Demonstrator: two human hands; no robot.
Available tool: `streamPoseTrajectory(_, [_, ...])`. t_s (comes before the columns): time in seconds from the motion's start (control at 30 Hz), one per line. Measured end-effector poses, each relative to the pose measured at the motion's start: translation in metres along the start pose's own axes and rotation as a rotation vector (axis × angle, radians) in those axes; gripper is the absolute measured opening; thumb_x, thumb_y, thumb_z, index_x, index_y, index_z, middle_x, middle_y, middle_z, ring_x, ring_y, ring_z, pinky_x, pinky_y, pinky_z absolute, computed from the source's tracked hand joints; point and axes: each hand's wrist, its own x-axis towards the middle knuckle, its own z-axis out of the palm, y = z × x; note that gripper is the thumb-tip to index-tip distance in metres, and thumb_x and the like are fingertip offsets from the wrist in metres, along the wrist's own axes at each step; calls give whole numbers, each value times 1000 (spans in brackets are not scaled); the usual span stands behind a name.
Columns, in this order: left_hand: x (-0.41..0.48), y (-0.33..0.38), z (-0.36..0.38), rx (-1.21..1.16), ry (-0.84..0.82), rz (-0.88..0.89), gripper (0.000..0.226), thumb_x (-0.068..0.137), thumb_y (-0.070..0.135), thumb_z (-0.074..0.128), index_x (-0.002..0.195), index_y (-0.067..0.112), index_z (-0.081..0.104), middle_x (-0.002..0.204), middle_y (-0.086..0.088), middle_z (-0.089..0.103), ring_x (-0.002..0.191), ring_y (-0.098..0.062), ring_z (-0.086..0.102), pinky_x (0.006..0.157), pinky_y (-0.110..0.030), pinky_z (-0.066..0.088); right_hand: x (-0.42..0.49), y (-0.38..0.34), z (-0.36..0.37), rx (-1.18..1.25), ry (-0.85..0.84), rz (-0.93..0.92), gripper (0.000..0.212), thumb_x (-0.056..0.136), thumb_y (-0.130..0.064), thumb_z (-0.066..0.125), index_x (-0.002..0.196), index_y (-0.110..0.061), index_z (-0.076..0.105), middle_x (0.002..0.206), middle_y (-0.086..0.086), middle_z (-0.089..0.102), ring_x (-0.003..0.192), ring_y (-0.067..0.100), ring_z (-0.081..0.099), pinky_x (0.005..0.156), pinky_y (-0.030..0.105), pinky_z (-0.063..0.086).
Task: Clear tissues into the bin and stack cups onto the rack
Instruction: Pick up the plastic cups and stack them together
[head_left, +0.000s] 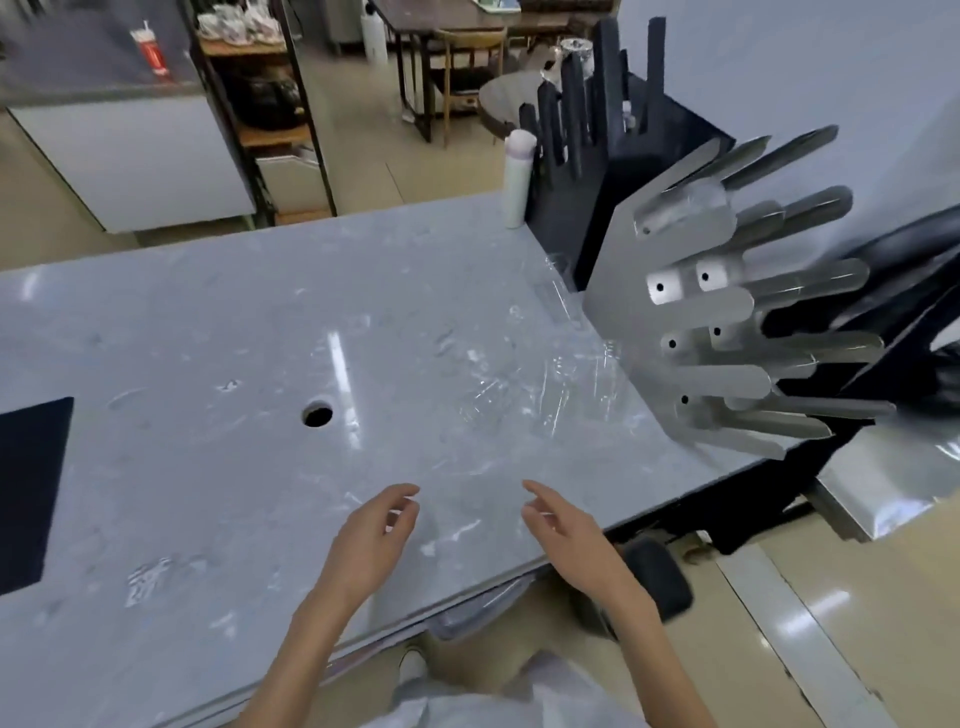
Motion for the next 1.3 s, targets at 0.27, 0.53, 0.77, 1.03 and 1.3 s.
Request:
streamPoseTrajectory(0.27, [92,50,41,-93,58,-5,34,100,31,55,131,19,60,128,2,66,113,-17,63,98,-32,50,71,-10,-83,-2,205,82,38,99,-35,54,135,-24,58,117,0,66,104,13,65,93,31,50])
streamPoseTrajectory(0.53, [195,96,85,259,170,-91,90,85,67,57,153,14,32,156,-8,44,142,-29,40,116,-43,32,166,-35,-104,-477,159,-23,50,94,-14,51,143,-19,46,130,11,55,120,29,53,98,34,43])
streamPoseTrajectory(0.77, [245,97,91,510,144,-32,91,75,66,70,138,7,42,153,-16,38,142,-32,37,112,-38,34,185,-2,-117,-808,113,-206,92,73,13,50,152,-31,30,153,6,25,130,28,37,97,31,42])
streamPoseTrajectory(1.03, [237,42,68,-240,110,-165,83,76,50,80,136,22,30,133,2,42,120,-8,52,92,-15,40,223,6,-100,-1023,283,-318,88,53,22,77,130,-19,66,142,19,56,125,48,54,93,55,52])
streamPoseTrajectory(1.3, [209,30,61,-747,114,-234,65,76,36,74,129,28,39,133,-3,51,112,-7,57,84,-17,45,240,2,-82,-965,294,-336,93,61,20,74,143,-19,52,154,11,43,136,46,42,95,53,50])
